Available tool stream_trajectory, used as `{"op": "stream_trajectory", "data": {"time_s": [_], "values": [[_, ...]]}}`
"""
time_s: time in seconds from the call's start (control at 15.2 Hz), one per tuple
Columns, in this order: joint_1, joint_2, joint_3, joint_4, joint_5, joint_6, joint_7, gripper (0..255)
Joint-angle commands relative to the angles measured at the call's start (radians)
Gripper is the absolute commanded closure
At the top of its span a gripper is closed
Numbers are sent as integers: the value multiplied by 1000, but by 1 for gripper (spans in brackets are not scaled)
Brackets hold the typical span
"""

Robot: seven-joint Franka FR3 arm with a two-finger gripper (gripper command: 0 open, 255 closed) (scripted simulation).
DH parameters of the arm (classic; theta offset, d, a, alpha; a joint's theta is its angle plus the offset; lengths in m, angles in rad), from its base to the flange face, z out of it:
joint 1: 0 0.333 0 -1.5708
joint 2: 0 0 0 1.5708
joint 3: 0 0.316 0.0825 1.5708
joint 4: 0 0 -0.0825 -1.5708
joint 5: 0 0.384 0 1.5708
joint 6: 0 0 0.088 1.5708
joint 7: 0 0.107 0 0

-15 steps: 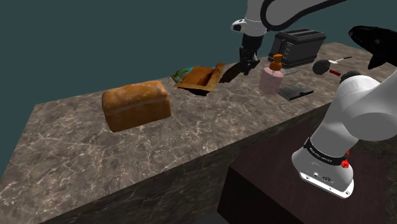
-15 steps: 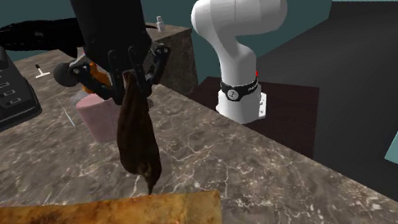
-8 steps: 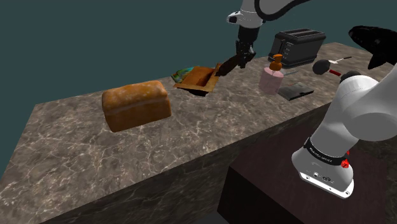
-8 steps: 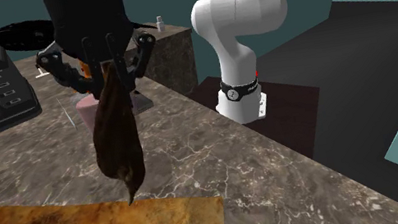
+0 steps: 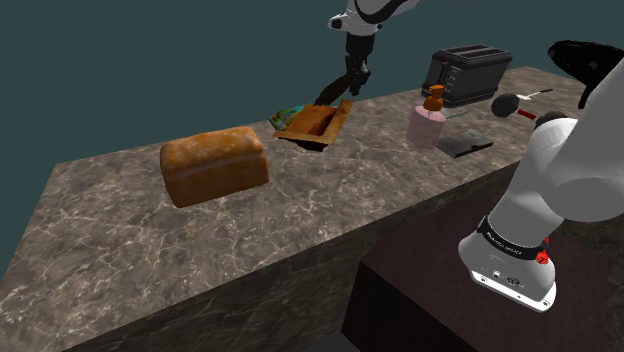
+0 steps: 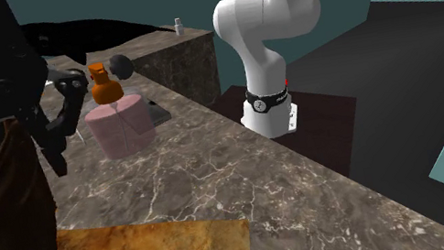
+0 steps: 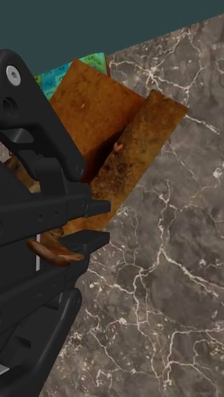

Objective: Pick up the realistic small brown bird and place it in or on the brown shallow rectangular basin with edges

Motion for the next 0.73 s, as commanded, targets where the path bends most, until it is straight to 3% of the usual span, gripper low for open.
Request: {"op": "stream_trajectory", "data": {"time_s": [0.0,0.66], "values": [[-5,111,-17,117,40,-8,-41,255],[-11,154,-17,29,52,122,-43,255]]}}
